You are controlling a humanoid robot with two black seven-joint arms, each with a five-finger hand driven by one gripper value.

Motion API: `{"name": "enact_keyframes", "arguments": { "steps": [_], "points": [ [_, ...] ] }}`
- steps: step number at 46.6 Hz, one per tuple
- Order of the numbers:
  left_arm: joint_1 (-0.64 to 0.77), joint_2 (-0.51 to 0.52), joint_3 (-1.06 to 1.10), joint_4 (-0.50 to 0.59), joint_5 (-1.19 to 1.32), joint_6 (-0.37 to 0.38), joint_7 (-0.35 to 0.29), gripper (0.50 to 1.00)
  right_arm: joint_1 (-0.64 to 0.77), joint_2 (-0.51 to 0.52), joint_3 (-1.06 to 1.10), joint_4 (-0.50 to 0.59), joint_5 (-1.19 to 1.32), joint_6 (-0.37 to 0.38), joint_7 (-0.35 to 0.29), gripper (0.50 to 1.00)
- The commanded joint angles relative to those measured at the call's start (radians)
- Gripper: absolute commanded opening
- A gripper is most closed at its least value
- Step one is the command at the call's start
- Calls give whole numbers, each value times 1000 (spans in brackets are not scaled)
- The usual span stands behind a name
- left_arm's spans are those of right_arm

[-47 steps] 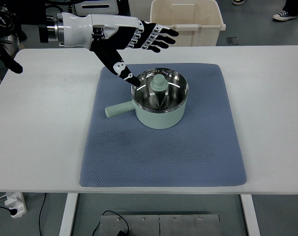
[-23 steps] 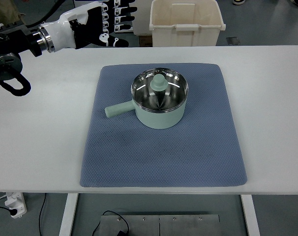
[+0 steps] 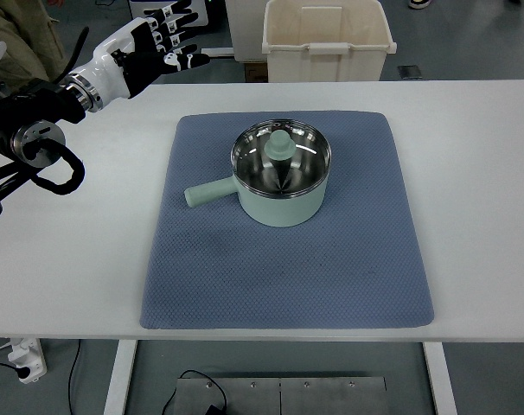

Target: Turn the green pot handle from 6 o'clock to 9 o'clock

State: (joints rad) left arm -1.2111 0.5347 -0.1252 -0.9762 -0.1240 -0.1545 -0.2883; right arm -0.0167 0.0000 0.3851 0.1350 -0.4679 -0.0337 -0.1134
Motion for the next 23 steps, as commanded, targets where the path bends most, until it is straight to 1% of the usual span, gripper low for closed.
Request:
{"name": "enact_keyframes", "arguments": {
  "steps": [1,16,23],
  "points": [
    [25,-4,-17,16,-46,7,0,1000,0,0,0,0,0,0,0,1000],
    [117,-35,-122,83,-187,35,-3,1000,0,0,0,0,0,0,0,1000],
    [156,-59,-160,105,-212,46,-5,1000,0,0,0,0,0,0,0,1000]
  ]
}}
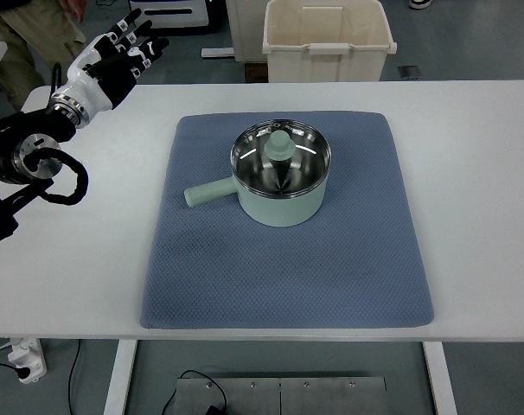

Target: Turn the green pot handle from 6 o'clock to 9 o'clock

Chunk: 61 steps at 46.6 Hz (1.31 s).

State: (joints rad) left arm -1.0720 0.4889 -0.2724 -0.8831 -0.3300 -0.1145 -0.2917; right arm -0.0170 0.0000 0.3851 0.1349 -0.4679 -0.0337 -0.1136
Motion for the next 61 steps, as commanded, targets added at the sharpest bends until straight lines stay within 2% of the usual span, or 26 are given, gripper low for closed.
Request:
{"name": "enact_keyframes", "arguments": {
  "steps": [1,12,31,46,61],
  "points": [
    [21,-19,-19,16,-7,9,-1,1000,0,0,0,0,0,0,0,1000],
    [95,-84,-131,81,-14,33,-1,1000,0,0,0,0,0,0,0,1000],
    [195,-177,-315,213,-12,27,-18,1000,0,0,0,0,0,0,0,1000],
    [227,-230,-352,217,-6,18,-18,1000,0,0,0,0,0,0,0,1000],
    [234,-234,-358,217,-4,9,-18,1000,0,0,0,0,0,0,0,1000]
  ]
}}
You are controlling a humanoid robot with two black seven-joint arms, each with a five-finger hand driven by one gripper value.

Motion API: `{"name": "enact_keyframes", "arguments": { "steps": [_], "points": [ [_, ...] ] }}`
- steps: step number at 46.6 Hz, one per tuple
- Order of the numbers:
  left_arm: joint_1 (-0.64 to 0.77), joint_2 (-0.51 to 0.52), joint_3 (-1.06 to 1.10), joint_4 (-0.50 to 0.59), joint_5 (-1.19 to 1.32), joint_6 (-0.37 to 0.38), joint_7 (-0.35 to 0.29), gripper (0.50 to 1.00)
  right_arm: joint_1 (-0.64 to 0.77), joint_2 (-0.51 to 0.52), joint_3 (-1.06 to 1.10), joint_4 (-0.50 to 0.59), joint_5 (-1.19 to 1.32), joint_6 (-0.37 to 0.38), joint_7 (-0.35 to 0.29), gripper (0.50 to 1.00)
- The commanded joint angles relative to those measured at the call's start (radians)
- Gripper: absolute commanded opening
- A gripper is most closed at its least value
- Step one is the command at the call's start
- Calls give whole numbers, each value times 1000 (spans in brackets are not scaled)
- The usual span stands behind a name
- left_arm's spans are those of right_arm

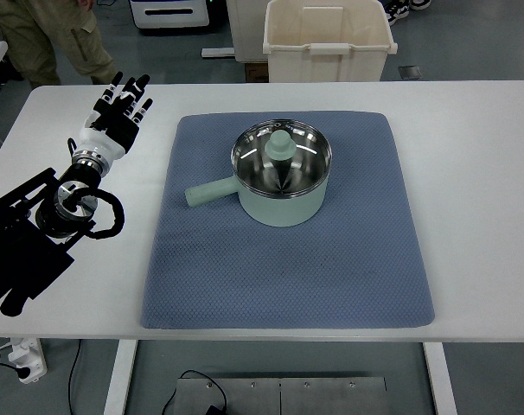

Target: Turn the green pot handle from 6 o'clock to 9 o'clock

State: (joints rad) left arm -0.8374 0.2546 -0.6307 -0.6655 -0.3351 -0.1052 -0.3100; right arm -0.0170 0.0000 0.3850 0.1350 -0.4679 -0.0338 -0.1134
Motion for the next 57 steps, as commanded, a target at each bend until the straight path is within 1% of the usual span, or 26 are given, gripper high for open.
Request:
{"name": "enact_keyframes", "arguments": {
  "steps": [1,57],
  "points": [
    [0,0,0,0,1,-1,0,1000,0,0,0,0,0,0,0,1000],
    [-5,3,-17,0,2,-1,0,1000,8,0,-2,2,0,0,0,1000]
  ]
}}
